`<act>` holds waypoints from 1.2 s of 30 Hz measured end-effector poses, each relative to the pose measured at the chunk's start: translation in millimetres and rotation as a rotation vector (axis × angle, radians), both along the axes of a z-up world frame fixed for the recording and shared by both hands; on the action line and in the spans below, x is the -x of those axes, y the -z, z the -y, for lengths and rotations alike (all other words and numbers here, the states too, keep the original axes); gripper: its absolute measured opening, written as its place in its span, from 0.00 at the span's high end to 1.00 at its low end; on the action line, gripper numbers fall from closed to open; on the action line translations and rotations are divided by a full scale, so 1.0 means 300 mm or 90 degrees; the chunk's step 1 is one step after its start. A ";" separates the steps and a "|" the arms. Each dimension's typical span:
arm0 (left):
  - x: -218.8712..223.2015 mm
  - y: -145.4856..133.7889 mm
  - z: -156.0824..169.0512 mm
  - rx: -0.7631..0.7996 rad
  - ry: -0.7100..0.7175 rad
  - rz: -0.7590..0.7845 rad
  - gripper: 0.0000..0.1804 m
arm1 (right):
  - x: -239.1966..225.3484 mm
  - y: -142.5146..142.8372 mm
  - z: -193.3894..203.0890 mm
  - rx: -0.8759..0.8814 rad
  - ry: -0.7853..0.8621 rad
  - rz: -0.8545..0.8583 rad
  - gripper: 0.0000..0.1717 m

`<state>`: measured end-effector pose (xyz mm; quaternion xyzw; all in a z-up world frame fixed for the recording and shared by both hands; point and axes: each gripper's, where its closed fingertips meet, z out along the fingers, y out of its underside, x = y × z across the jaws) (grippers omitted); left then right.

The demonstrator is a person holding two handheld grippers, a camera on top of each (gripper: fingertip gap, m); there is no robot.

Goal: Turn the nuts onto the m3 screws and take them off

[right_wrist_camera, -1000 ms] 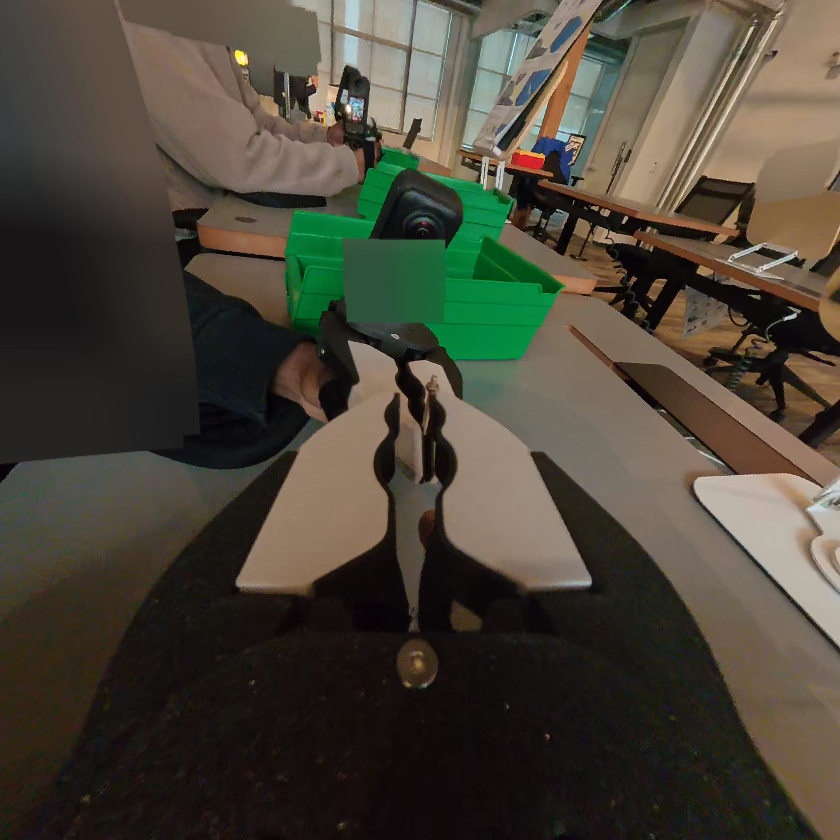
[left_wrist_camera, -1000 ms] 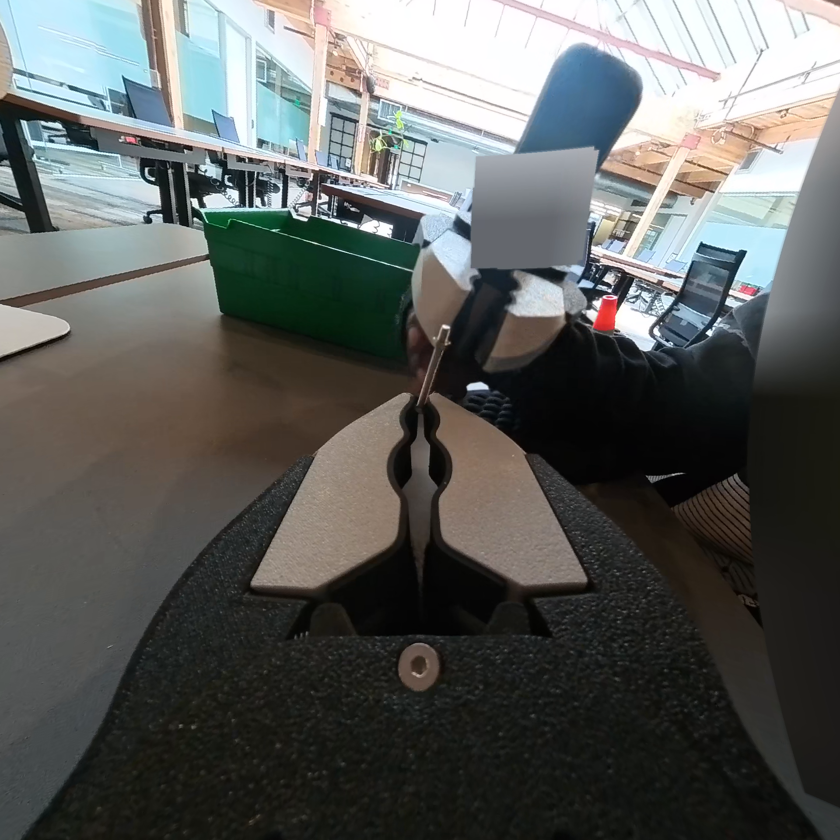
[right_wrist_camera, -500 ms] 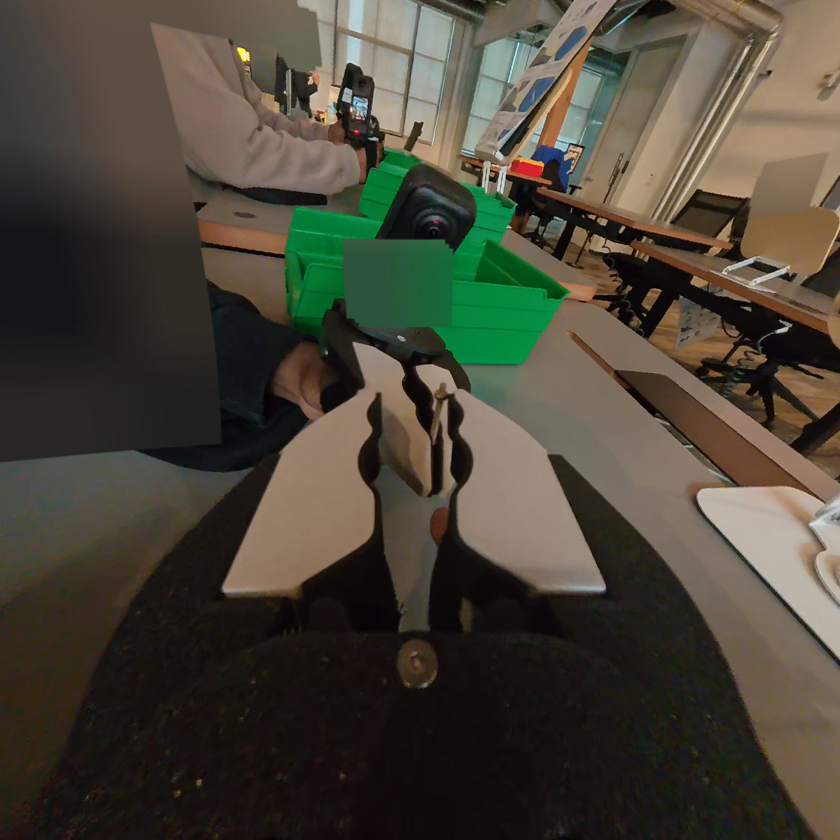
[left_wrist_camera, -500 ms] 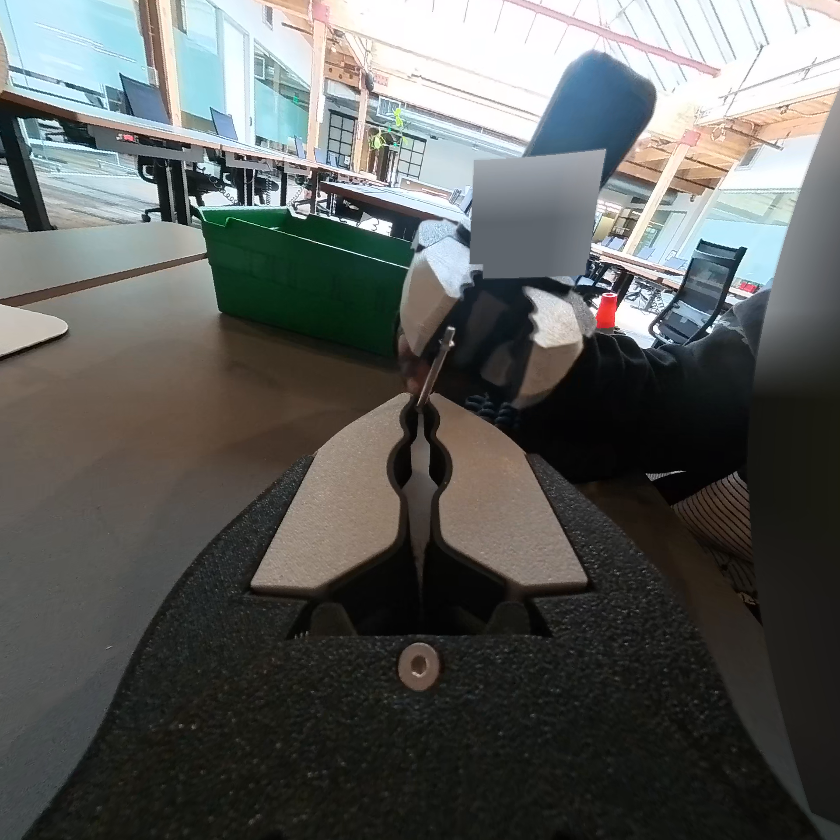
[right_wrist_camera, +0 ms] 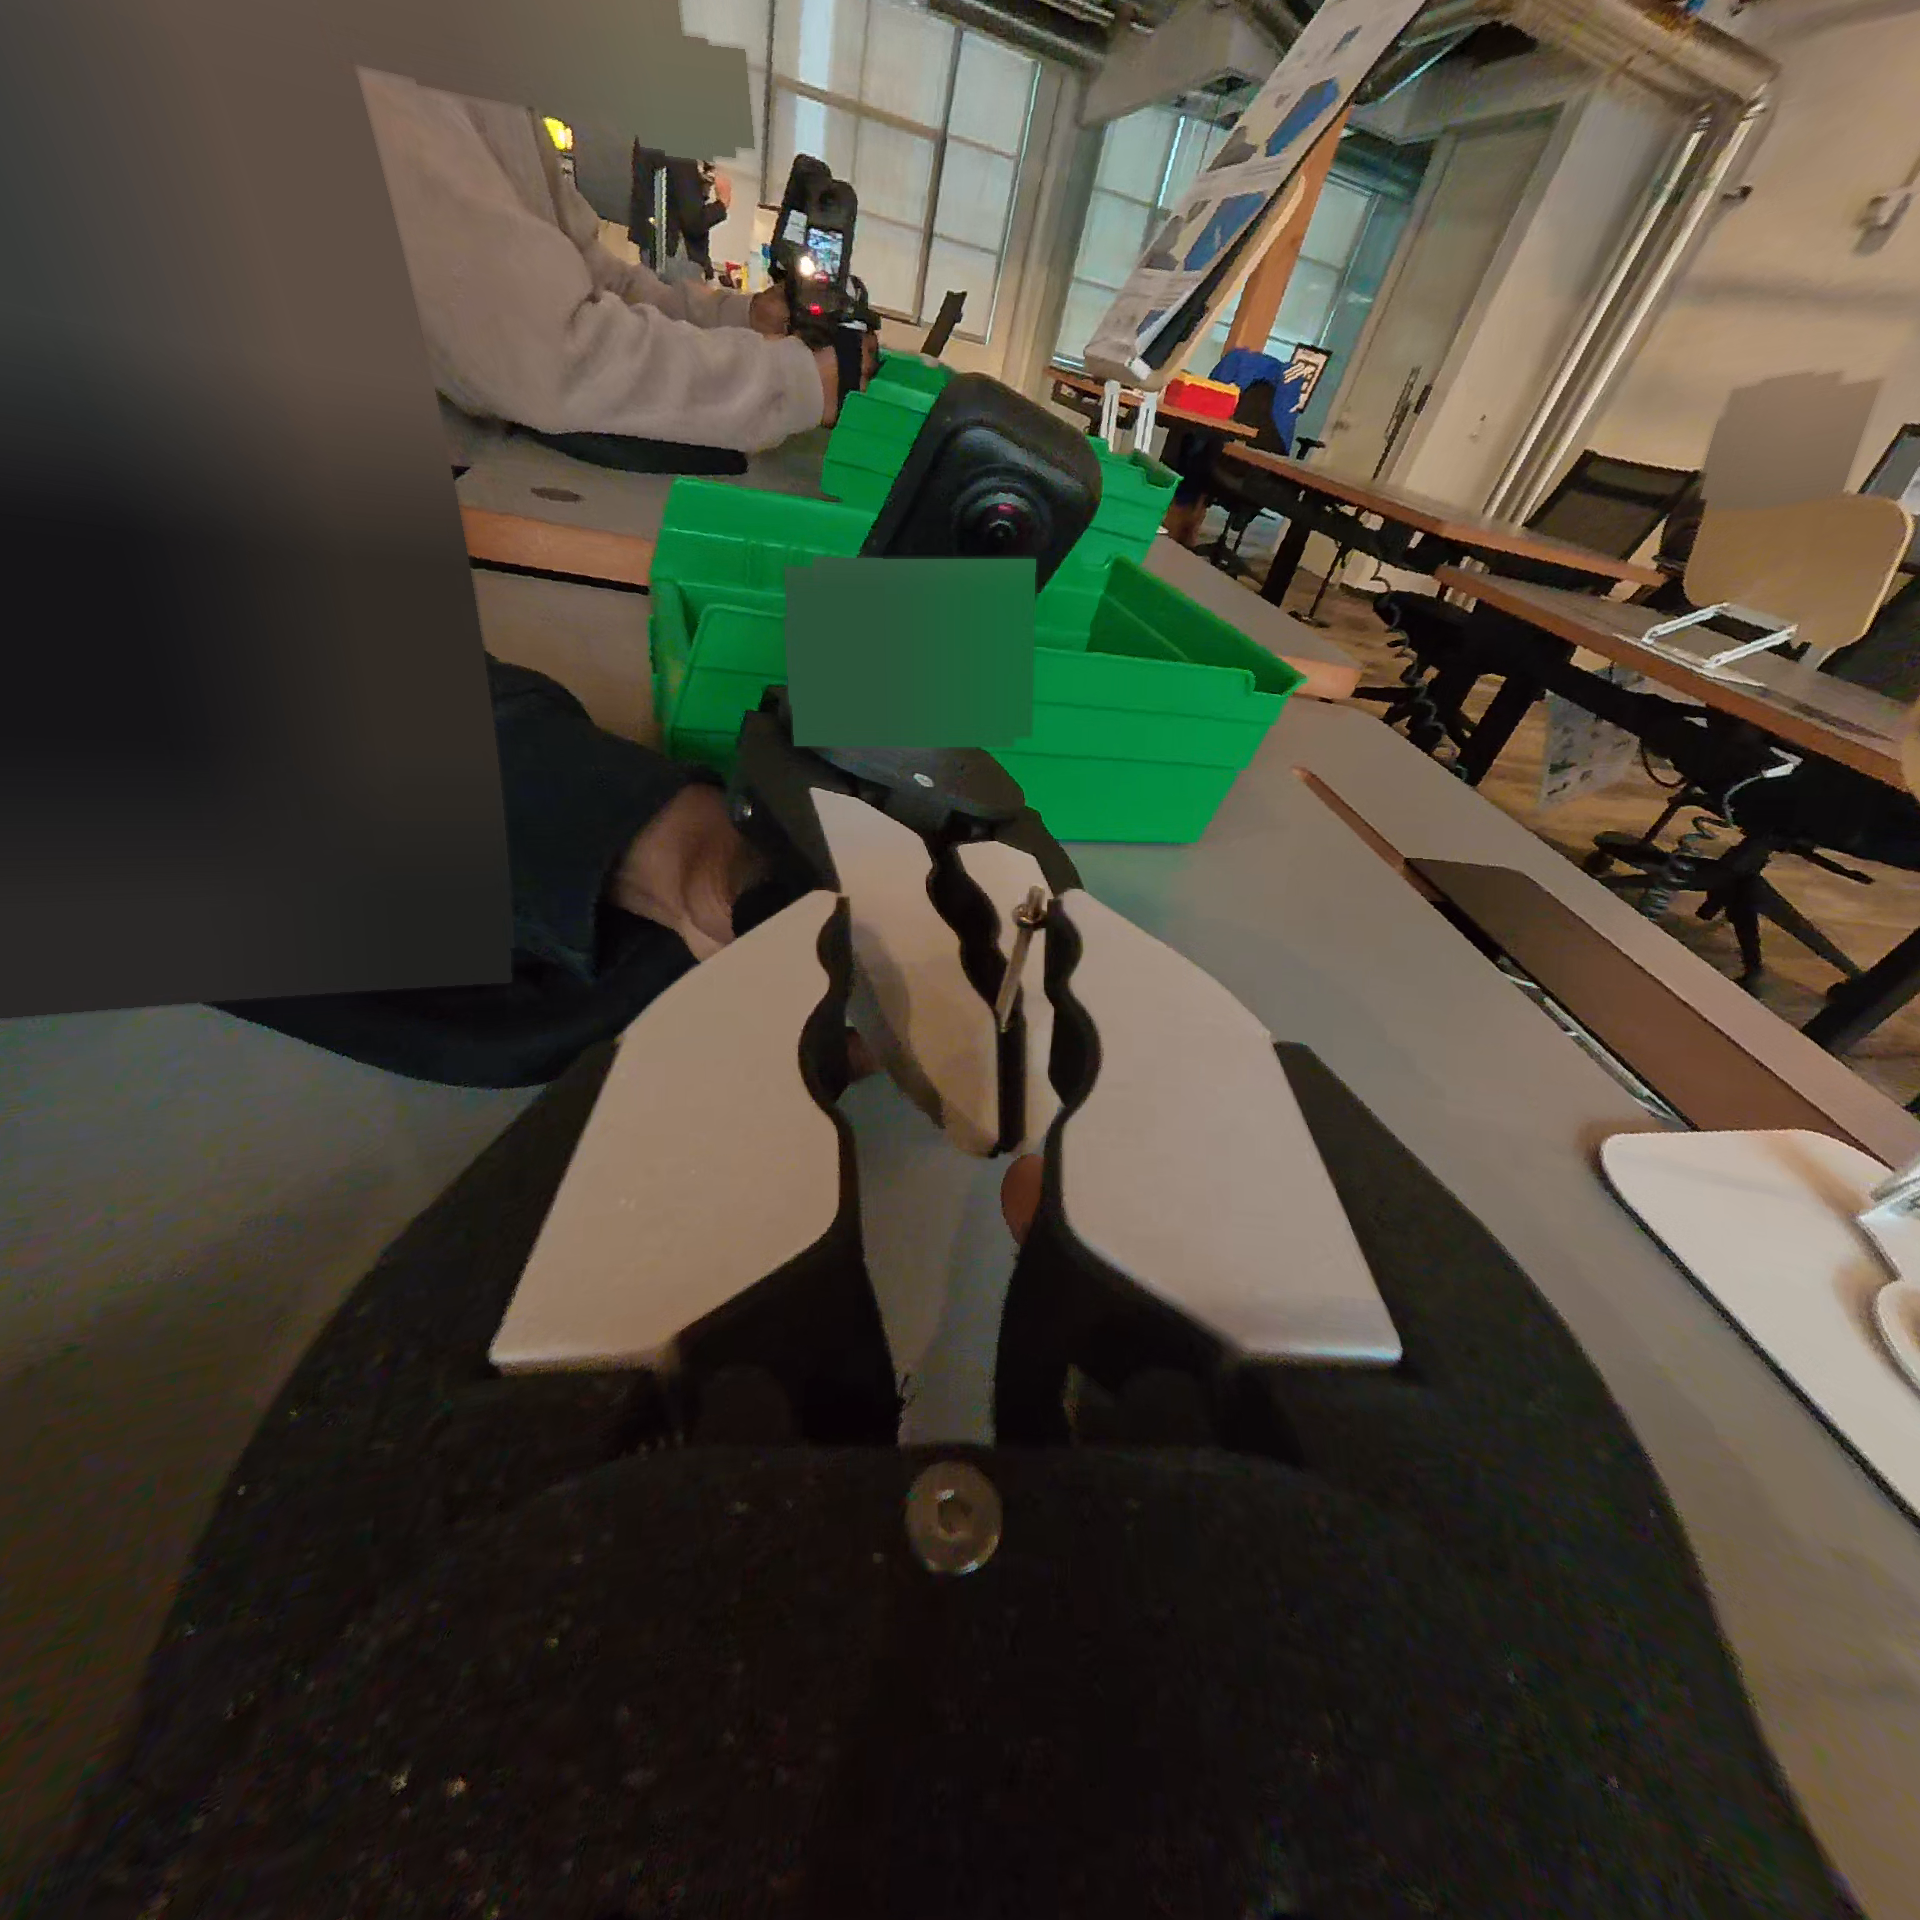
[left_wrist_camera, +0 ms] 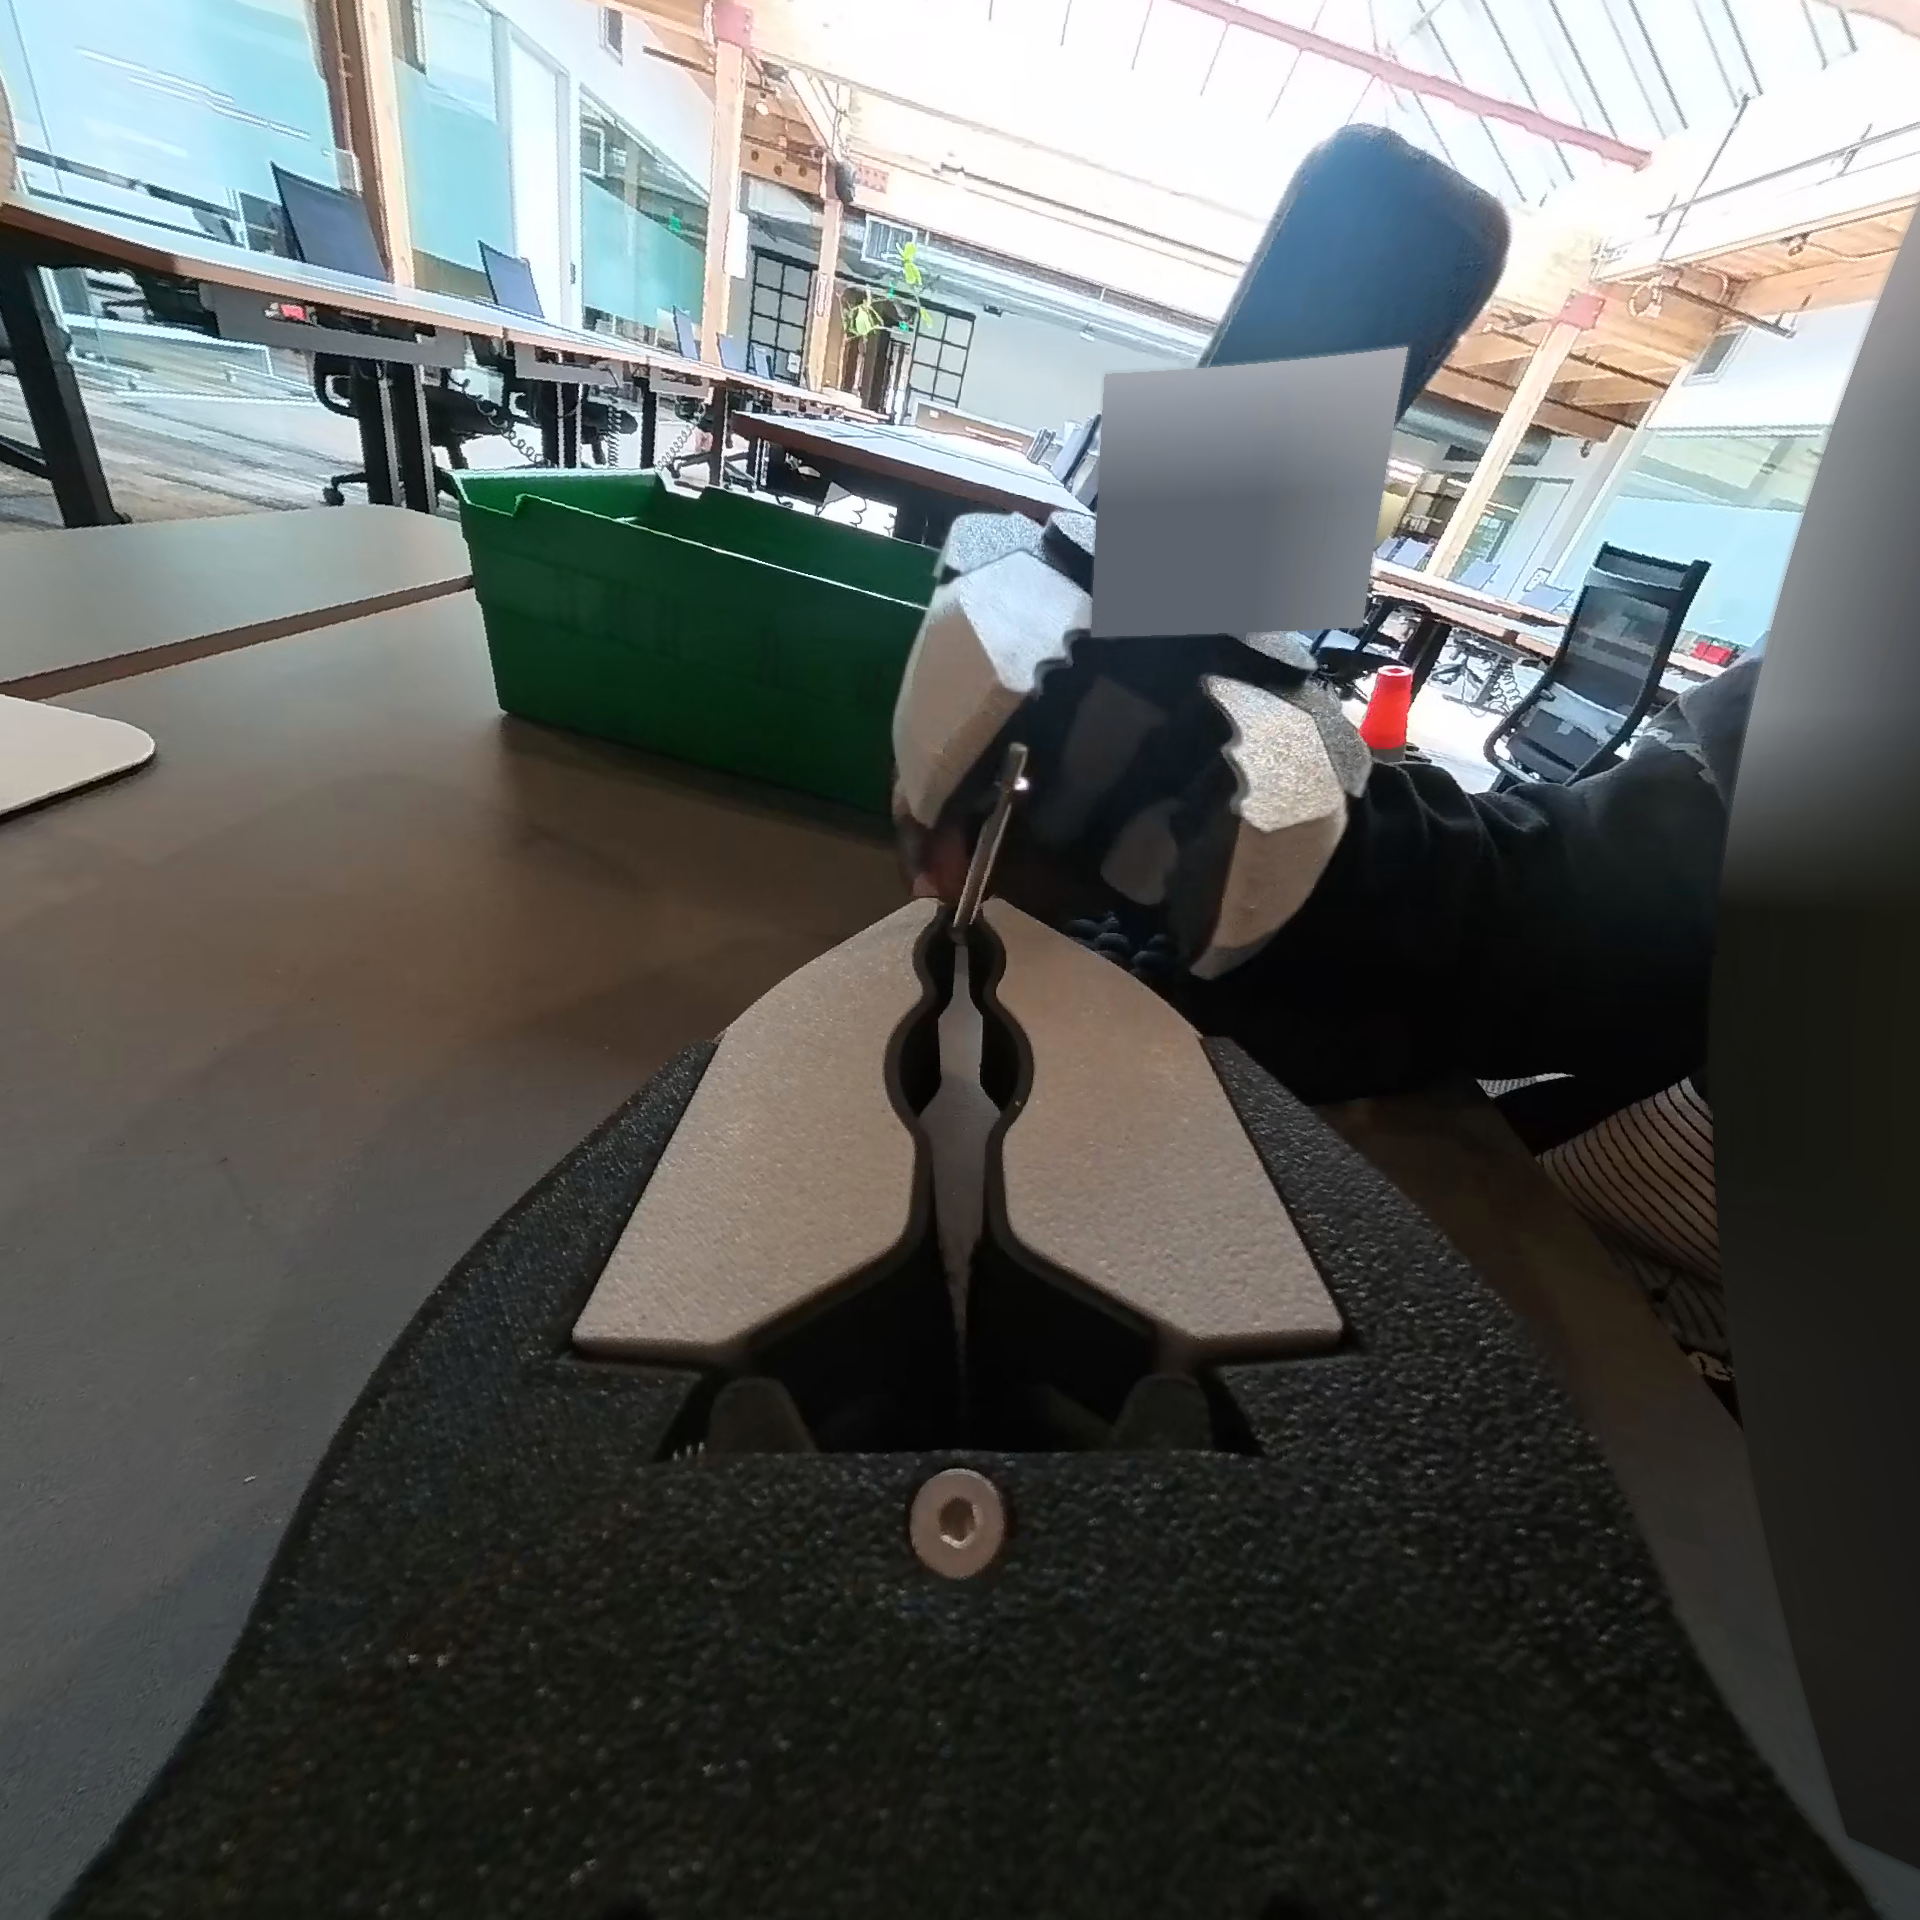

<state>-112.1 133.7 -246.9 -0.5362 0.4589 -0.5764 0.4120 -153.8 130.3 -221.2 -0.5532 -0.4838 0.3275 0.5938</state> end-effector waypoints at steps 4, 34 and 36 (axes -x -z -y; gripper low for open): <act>0.000 -0.001 -0.001 0.000 -0.001 0.001 0.99 | -0.027 -0.005 -0.004 0.010 0.006 0.007 0.87; -0.001 0.000 -0.002 0.000 -0.001 -0.002 0.99 | -0.016 -0.009 -0.013 0.014 0.013 -0.012 0.86; -0.001 0.001 -0.001 -0.001 -0.001 -0.002 0.99 | -0.026 -0.011 -0.016 0.020 0.018 -0.009 0.92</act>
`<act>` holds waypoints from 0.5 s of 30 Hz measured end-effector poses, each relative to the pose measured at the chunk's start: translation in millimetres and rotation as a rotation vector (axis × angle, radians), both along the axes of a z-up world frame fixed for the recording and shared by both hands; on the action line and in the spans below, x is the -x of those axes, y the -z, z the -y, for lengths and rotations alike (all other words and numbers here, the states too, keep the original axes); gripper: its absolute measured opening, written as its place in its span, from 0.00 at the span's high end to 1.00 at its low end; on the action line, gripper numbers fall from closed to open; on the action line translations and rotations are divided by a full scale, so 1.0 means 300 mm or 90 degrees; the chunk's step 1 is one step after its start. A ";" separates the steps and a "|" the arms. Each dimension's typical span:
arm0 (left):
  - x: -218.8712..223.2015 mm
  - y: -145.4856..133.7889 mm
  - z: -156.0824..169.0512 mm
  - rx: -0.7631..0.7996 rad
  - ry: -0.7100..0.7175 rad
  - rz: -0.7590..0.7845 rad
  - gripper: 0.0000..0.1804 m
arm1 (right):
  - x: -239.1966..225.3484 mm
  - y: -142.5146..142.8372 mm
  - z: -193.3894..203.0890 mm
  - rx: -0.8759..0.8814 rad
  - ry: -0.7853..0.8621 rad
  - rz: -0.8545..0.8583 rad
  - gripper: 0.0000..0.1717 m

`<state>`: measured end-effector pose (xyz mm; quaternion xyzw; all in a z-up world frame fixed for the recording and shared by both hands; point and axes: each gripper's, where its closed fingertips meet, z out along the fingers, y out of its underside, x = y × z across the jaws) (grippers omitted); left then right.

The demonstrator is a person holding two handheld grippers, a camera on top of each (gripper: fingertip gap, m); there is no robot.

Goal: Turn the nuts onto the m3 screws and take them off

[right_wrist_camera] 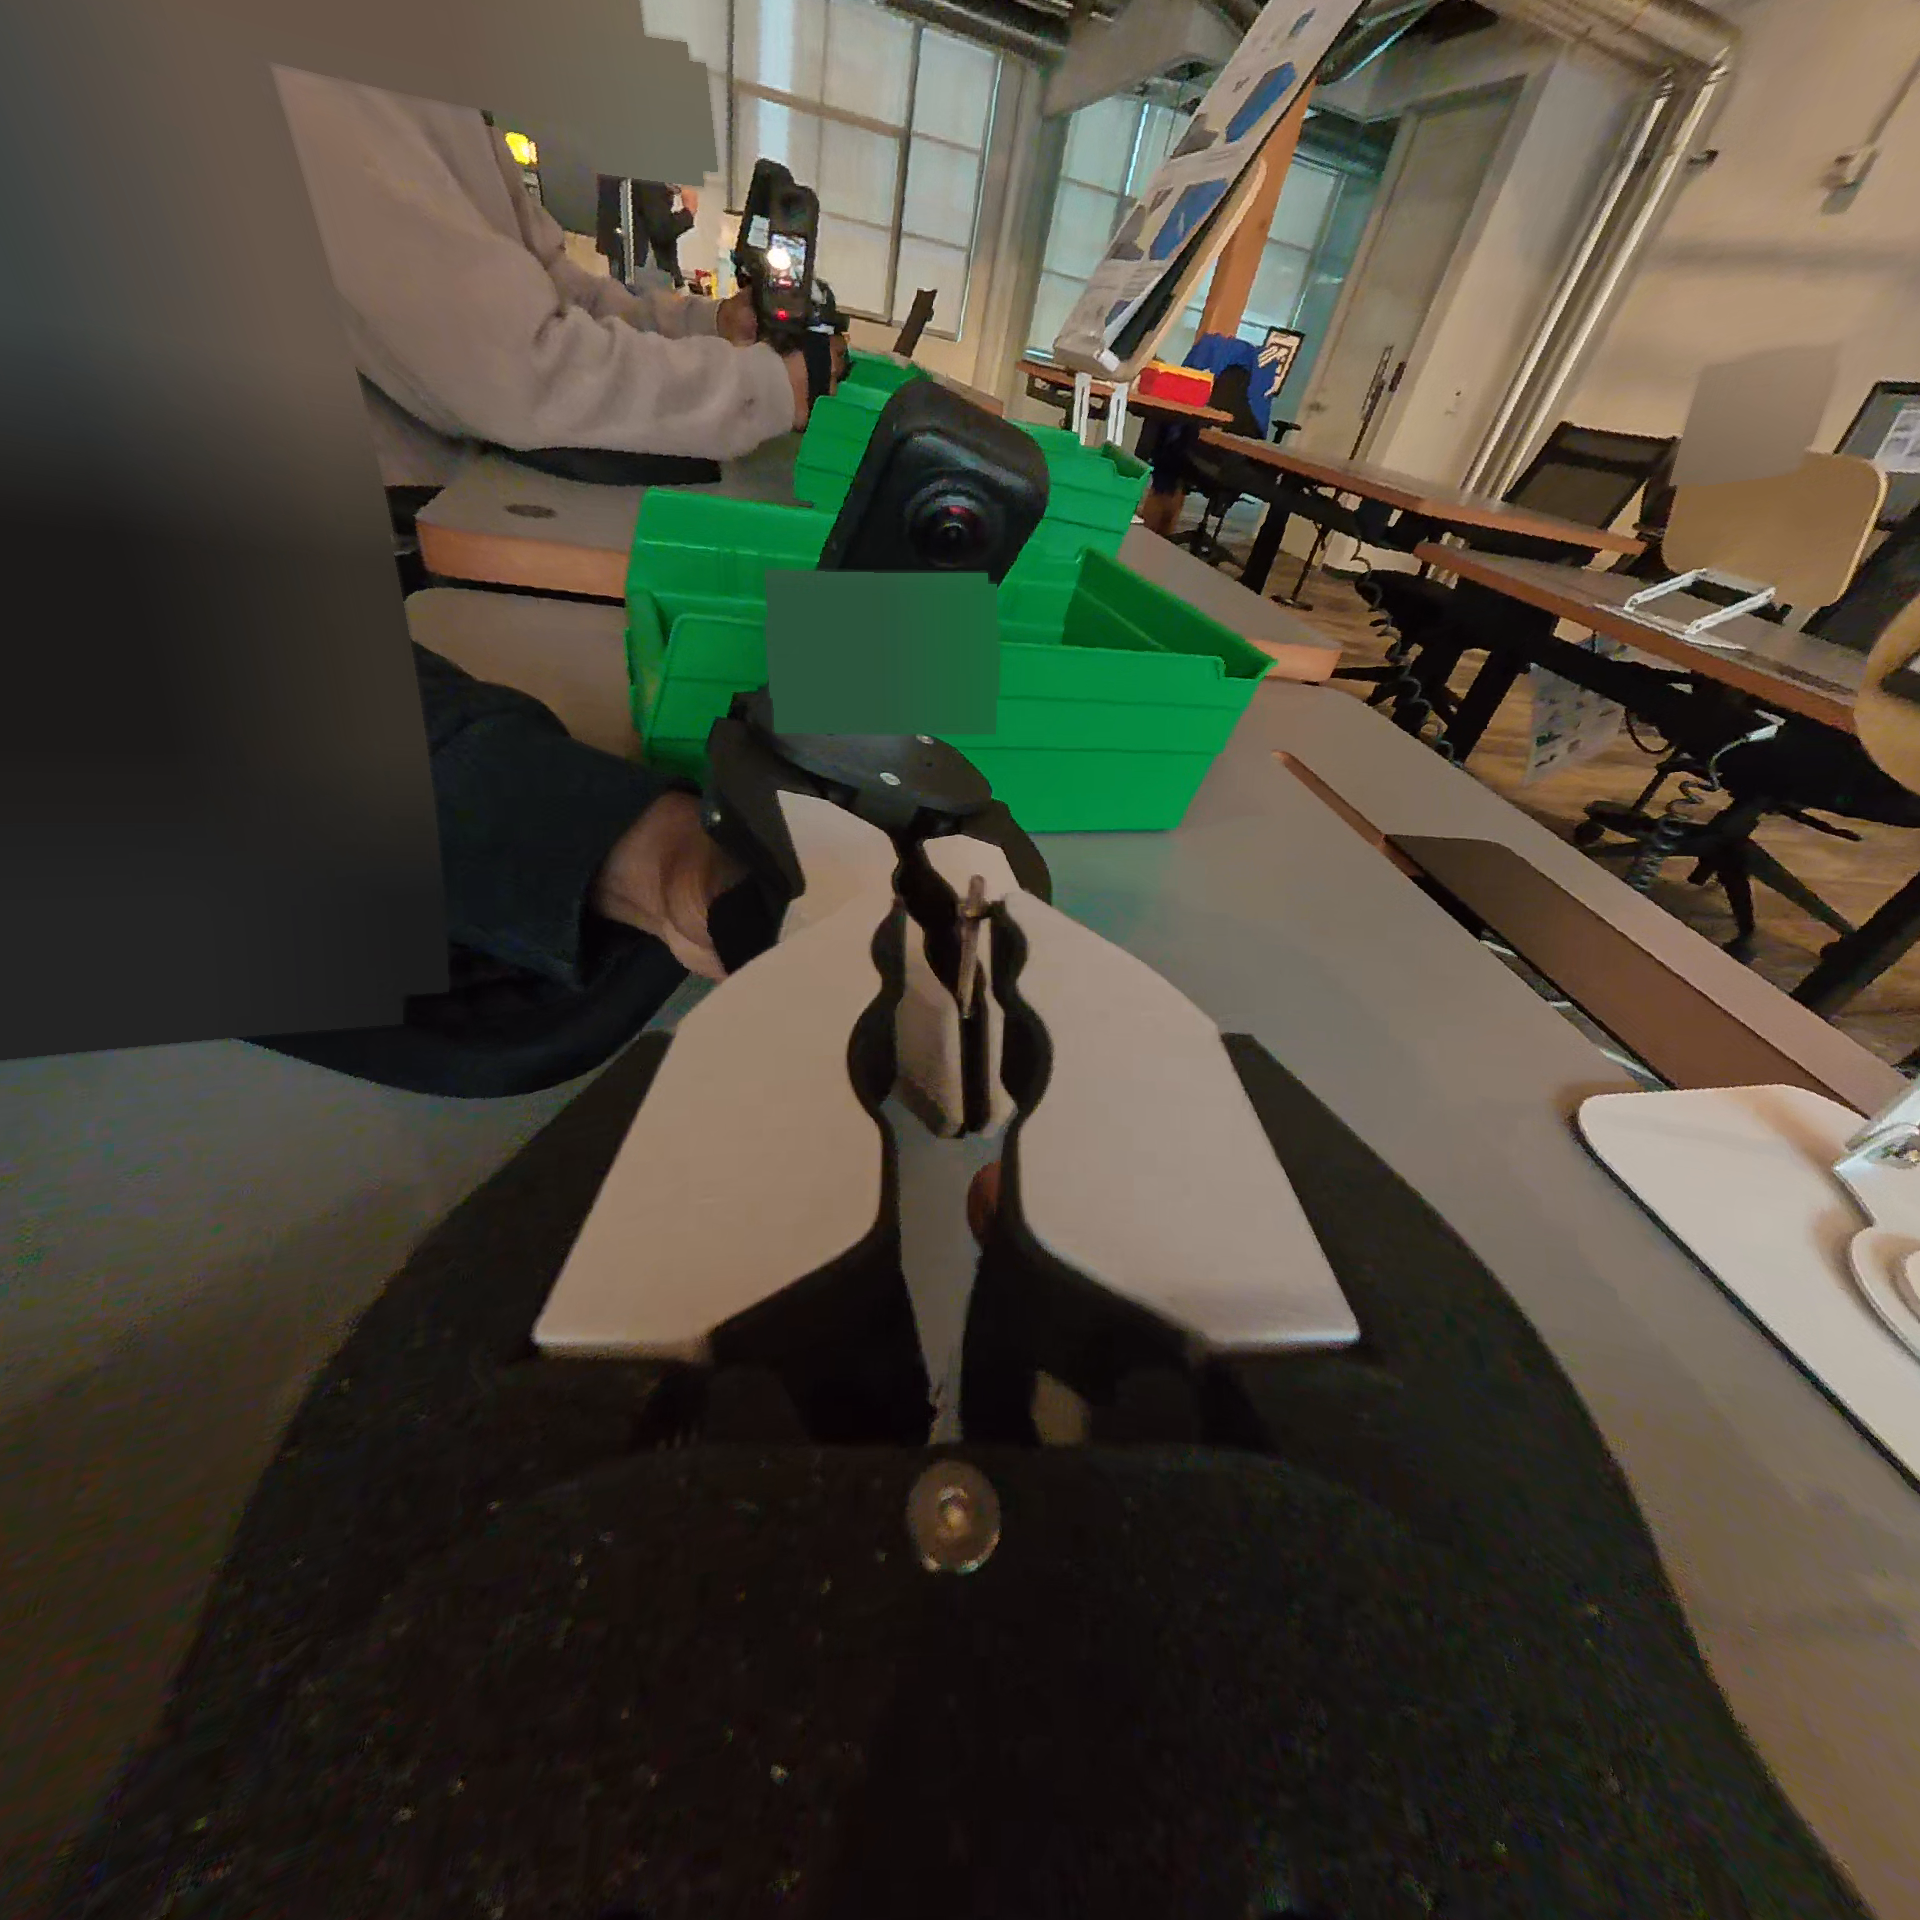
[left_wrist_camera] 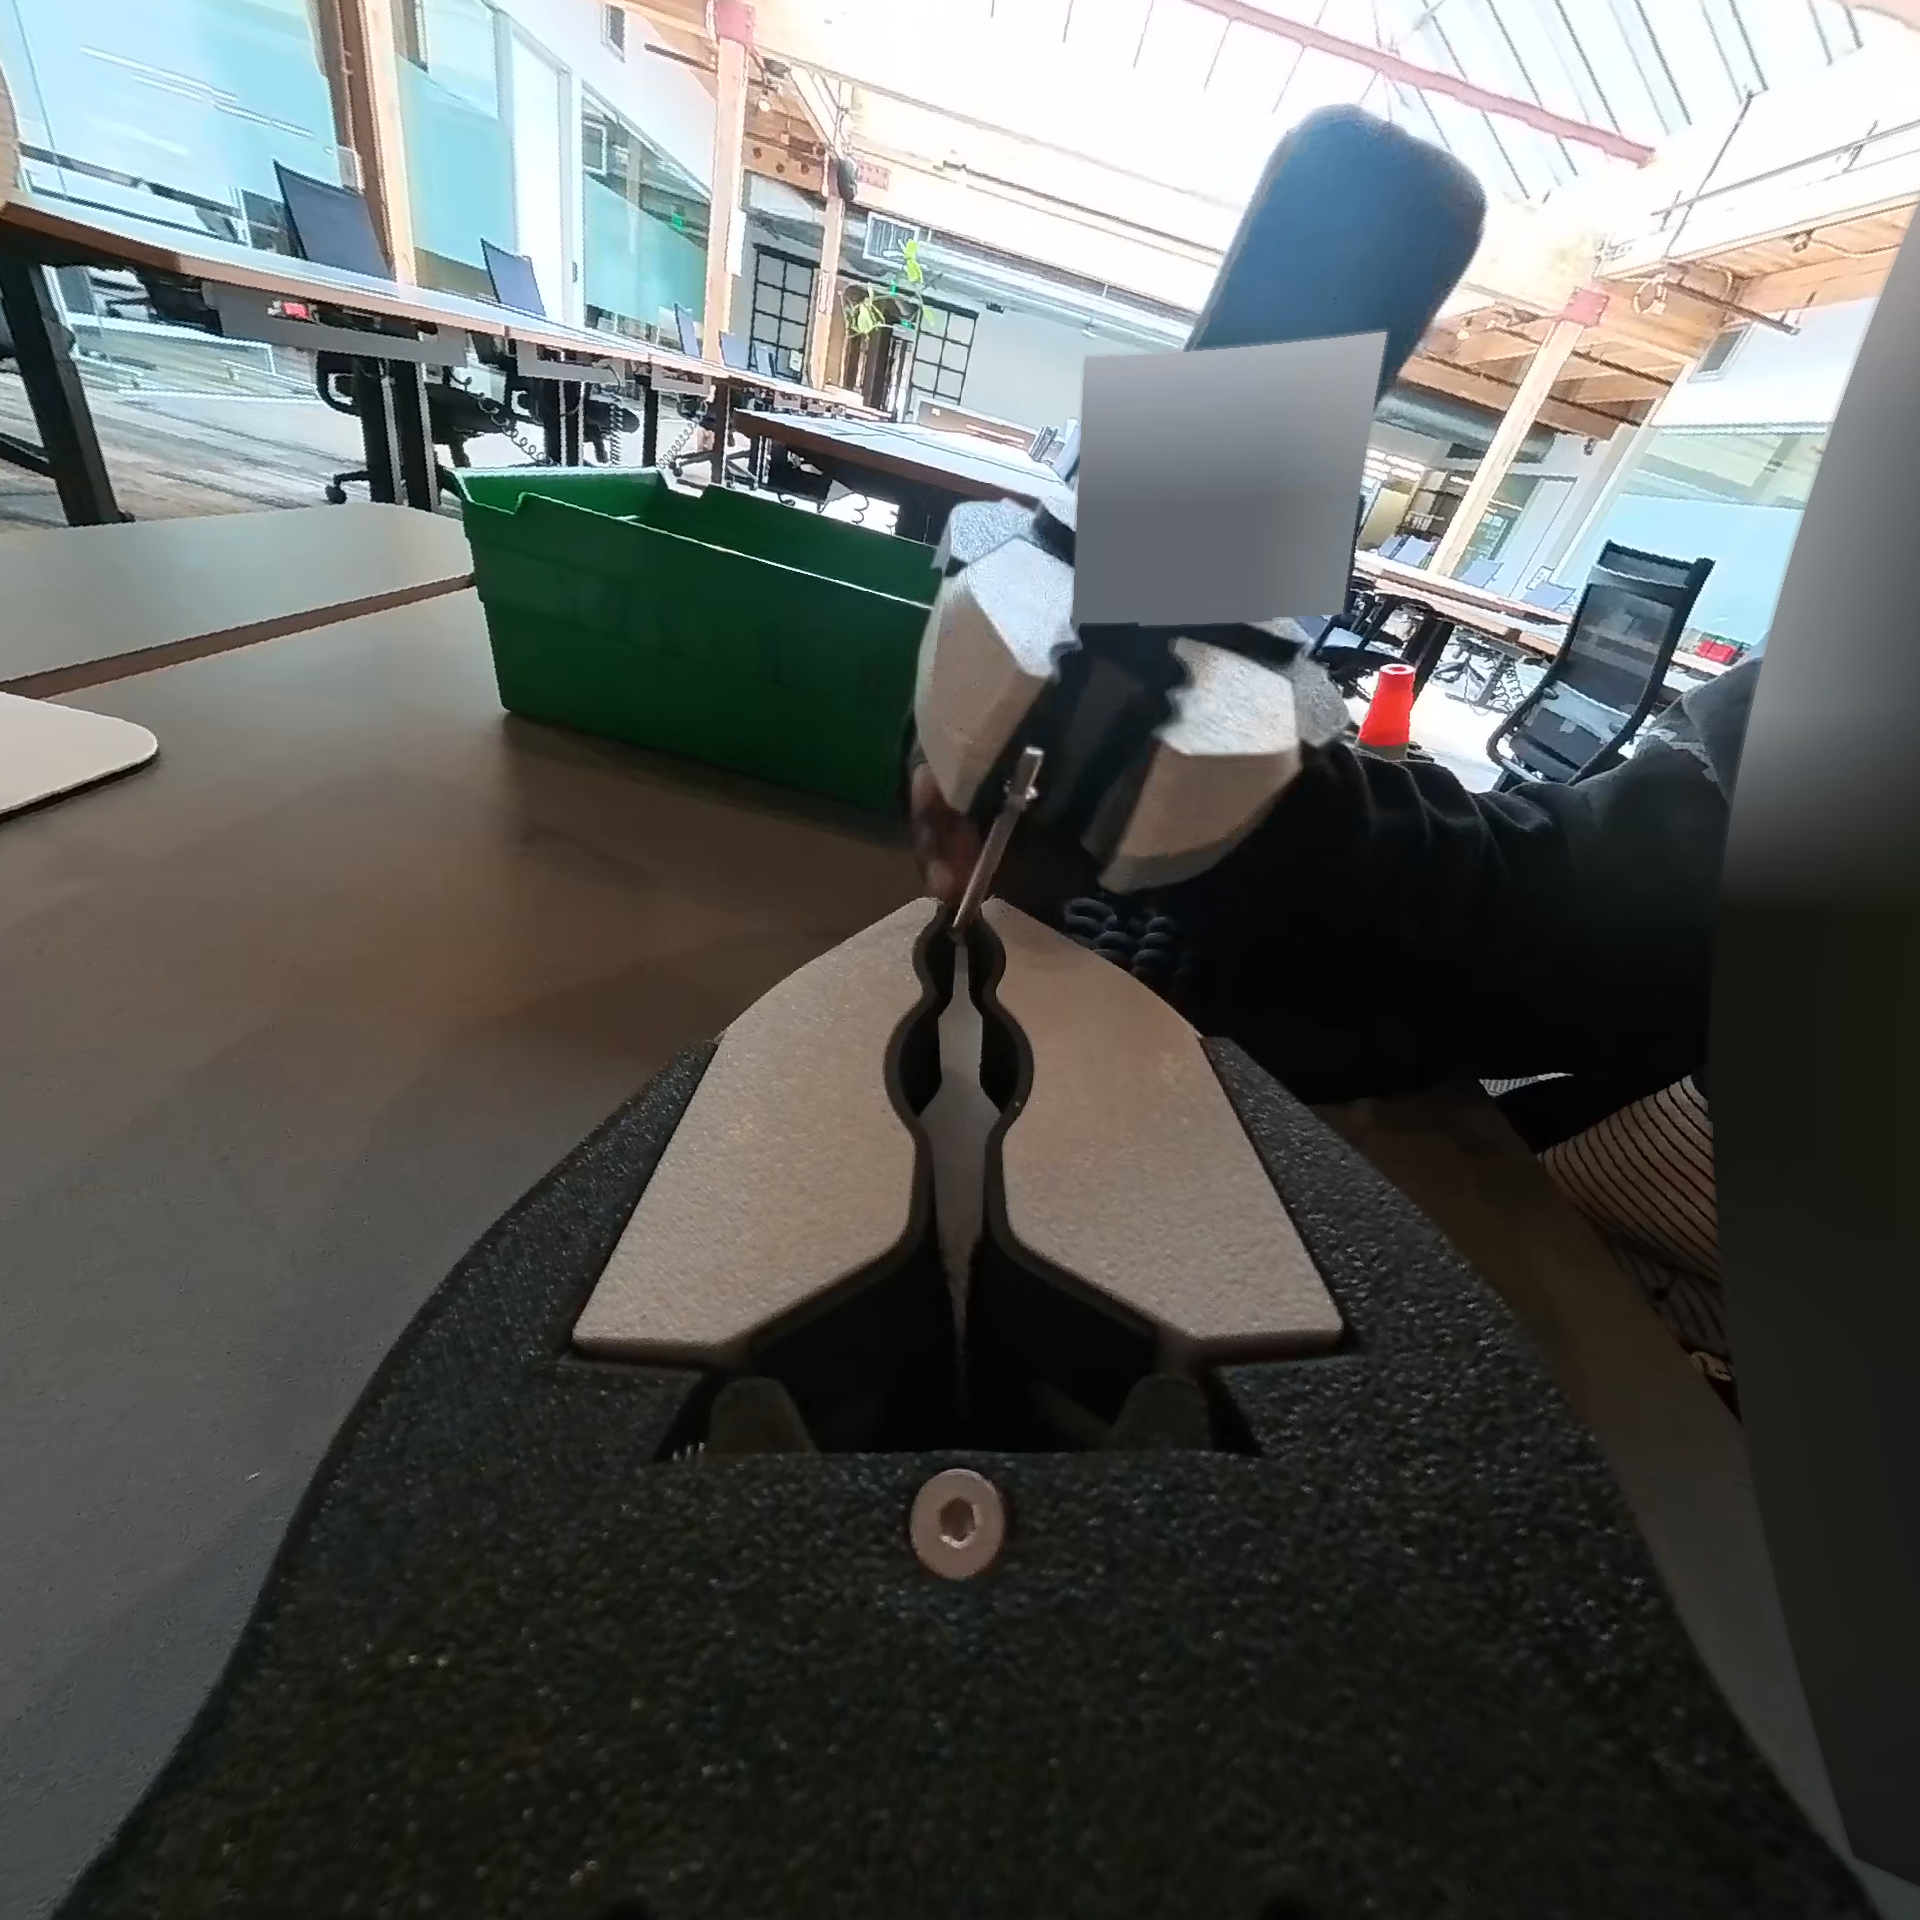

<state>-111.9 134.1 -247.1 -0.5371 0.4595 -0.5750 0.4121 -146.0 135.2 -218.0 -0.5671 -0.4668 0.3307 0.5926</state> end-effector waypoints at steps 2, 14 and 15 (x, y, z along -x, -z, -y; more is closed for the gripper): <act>0.001 -0.001 -0.002 0.001 -0.002 0.001 0.99 | -0.019 -0.003 -0.001 0.015 -0.003 0.002 0.96; 0.000 0.000 0.000 0.002 0.001 0.000 0.99 | 0.005 -0.002 -0.005 -0.006 0.001 -0.010 0.84; 0.000 0.000 -0.001 0.003 0.000 0.000 0.99 | 0.004 -0.002 -0.002 -0.005 -0.002 -0.009 0.86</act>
